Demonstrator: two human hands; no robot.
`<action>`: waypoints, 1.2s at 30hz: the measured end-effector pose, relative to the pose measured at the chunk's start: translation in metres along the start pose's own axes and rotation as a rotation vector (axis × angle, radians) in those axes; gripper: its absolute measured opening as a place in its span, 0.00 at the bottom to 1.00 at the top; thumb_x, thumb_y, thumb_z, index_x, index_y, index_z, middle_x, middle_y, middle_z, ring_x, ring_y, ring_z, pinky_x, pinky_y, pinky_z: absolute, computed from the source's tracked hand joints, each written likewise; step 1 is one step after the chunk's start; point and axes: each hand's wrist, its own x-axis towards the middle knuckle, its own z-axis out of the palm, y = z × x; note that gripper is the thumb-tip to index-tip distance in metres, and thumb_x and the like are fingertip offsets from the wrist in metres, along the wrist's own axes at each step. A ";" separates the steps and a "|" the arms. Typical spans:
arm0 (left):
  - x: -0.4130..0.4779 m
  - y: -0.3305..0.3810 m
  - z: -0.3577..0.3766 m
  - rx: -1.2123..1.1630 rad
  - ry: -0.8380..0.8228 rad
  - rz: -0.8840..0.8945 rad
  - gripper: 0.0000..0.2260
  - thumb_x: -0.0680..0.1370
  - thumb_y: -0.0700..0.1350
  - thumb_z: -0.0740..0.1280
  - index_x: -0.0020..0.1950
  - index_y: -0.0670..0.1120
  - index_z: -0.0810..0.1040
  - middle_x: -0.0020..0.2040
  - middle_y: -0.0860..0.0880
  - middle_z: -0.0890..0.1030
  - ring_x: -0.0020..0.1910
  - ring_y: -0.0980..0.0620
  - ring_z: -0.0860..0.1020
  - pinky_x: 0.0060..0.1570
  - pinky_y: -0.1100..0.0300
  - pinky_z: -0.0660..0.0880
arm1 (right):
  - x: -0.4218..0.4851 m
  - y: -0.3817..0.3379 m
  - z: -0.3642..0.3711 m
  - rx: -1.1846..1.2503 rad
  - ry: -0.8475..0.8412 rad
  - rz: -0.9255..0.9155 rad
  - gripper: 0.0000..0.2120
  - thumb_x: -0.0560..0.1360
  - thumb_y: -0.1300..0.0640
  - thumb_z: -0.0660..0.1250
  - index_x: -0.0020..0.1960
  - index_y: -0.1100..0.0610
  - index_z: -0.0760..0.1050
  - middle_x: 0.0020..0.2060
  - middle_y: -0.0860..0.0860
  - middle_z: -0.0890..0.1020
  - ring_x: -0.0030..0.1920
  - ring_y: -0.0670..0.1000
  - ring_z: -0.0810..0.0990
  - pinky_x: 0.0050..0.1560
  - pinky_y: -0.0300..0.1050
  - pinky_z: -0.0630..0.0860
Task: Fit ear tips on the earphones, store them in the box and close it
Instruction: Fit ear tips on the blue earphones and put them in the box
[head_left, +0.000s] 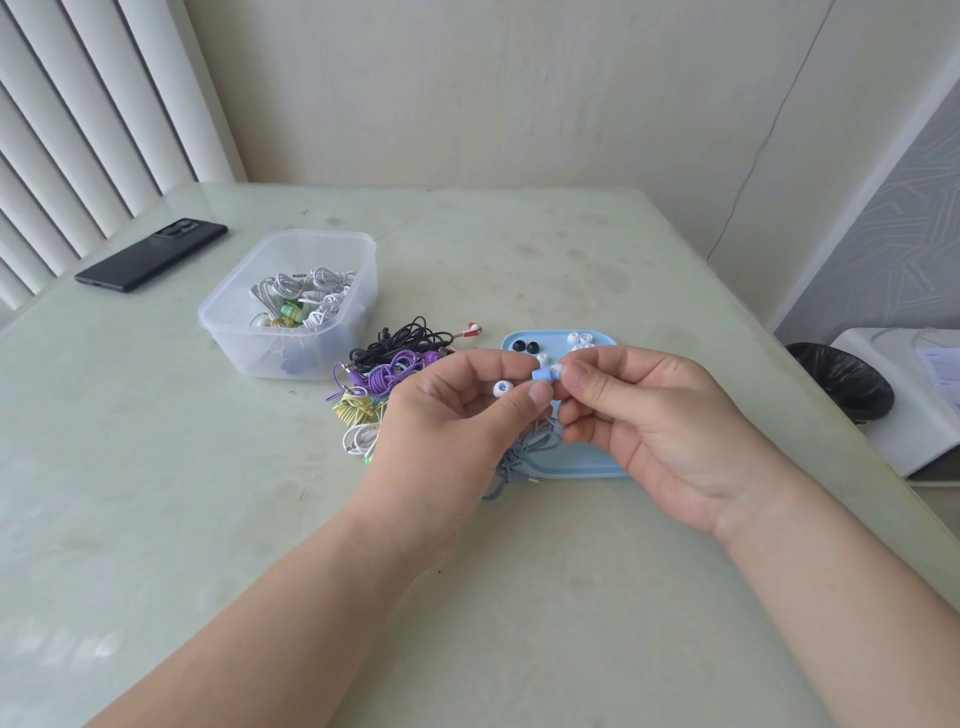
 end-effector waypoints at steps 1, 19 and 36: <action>0.000 0.000 0.000 0.000 0.002 0.005 0.05 0.77 0.37 0.75 0.51 0.43 0.85 0.44 0.46 0.87 0.42 0.51 0.83 0.45 0.61 0.78 | 0.000 0.001 0.000 0.001 -0.005 0.002 0.07 0.70 0.59 0.73 0.46 0.61 0.84 0.39 0.56 0.83 0.36 0.50 0.80 0.39 0.42 0.80; -0.003 0.000 0.005 0.101 0.016 0.054 0.04 0.80 0.39 0.73 0.52 0.42 0.81 0.42 0.47 0.85 0.44 0.49 0.84 0.53 0.47 0.82 | 0.002 0.014 0.005 -0.149 0.038 -0.156 0.05 0.78 0.64 0.70 0.46 0.60 0.84 0.44 0.59 0.86 0.41 0.54 0.79 0.43 0.46 0.78; -0.003 0.000 0.006 0.112 0.055 0.050 0.04 0.79 0.39 0.74 0.51 0.43 0.81 0.42 0.46 0.84 0.44 0.47 0.83 0.52 0.42 0.81 | -0.002 0.014 0.009 -0.259 0.151 -0.298 0.06 0.78 0.67 0.69 0.48 0.61 0.84 0.40 0.58 0.87 0.37 0.54 0.83 0.41 0.47 0.81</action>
